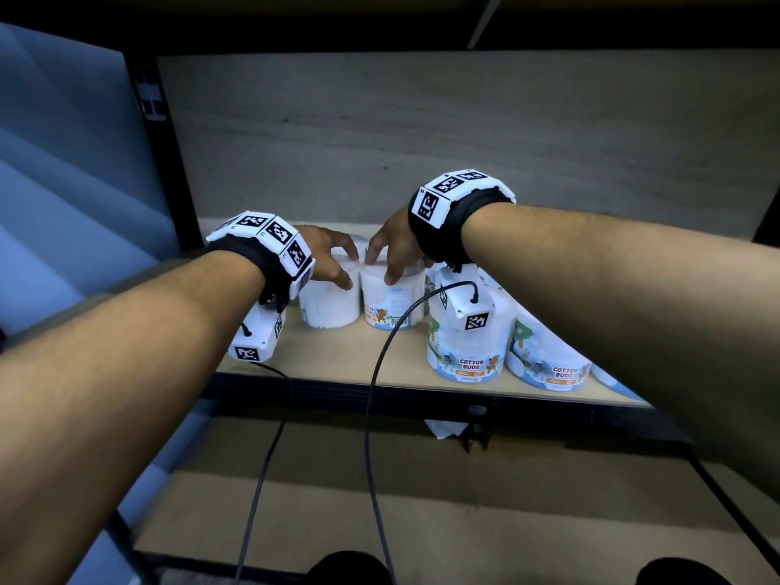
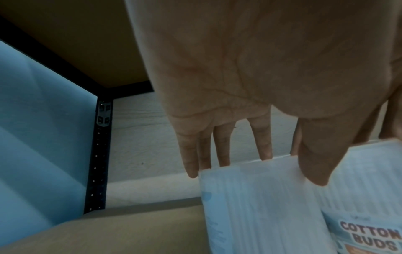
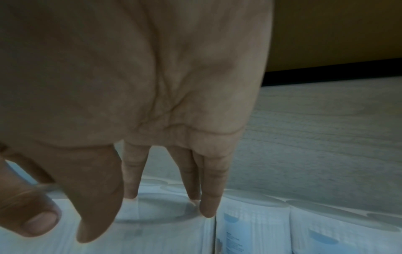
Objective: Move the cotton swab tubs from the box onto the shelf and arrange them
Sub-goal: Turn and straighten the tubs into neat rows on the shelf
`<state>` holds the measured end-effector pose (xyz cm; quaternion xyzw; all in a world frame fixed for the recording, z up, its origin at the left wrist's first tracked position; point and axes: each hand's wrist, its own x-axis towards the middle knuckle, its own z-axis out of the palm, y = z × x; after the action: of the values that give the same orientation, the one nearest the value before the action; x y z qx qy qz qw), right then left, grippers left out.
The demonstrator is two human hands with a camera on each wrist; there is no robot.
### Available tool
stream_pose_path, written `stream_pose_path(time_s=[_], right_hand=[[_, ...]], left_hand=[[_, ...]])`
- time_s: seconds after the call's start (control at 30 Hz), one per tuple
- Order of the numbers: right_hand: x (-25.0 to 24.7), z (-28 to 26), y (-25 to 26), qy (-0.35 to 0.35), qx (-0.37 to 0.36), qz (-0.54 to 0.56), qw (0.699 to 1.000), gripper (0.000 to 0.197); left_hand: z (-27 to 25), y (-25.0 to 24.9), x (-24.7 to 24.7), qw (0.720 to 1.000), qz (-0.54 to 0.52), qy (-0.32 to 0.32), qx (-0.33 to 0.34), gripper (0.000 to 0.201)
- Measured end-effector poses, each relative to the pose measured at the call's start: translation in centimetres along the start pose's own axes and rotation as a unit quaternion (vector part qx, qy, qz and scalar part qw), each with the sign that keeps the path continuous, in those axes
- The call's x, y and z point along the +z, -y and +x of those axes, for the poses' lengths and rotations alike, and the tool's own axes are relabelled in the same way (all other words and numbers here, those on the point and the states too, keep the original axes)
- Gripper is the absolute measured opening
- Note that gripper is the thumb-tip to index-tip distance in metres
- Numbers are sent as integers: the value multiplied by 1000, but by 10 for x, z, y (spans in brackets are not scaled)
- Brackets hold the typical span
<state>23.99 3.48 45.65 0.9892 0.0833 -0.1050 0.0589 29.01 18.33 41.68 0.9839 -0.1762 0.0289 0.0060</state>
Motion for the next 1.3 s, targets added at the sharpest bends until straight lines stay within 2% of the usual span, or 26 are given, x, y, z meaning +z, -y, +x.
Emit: stream_pose_path(time_s=[0.43,0.67,0.87,0.97,1.17,1.3], right_hand=[[3,-26,9,8,1,74,997,56],[4,-45,16,36,1,106,994,56],[3,-57,24,47,2,115,992,55],[5,-53,27,45,22,121,991,56],[9,-46,33,16,59,136,989,70],[10,-47,33,10,52,134,990,62]], left_hand=[[-21,10,-1,1000,-22,11,13,55],[-47,14,-5,999,-17,30,37,59],[-68,17,-15,996,6,63,56,63],[-74,18,-14,996,-6,64,60,58],[-81,22,-23,990,-24,130,55,76],[-81,27,-25,989,-26,132,55,71]])
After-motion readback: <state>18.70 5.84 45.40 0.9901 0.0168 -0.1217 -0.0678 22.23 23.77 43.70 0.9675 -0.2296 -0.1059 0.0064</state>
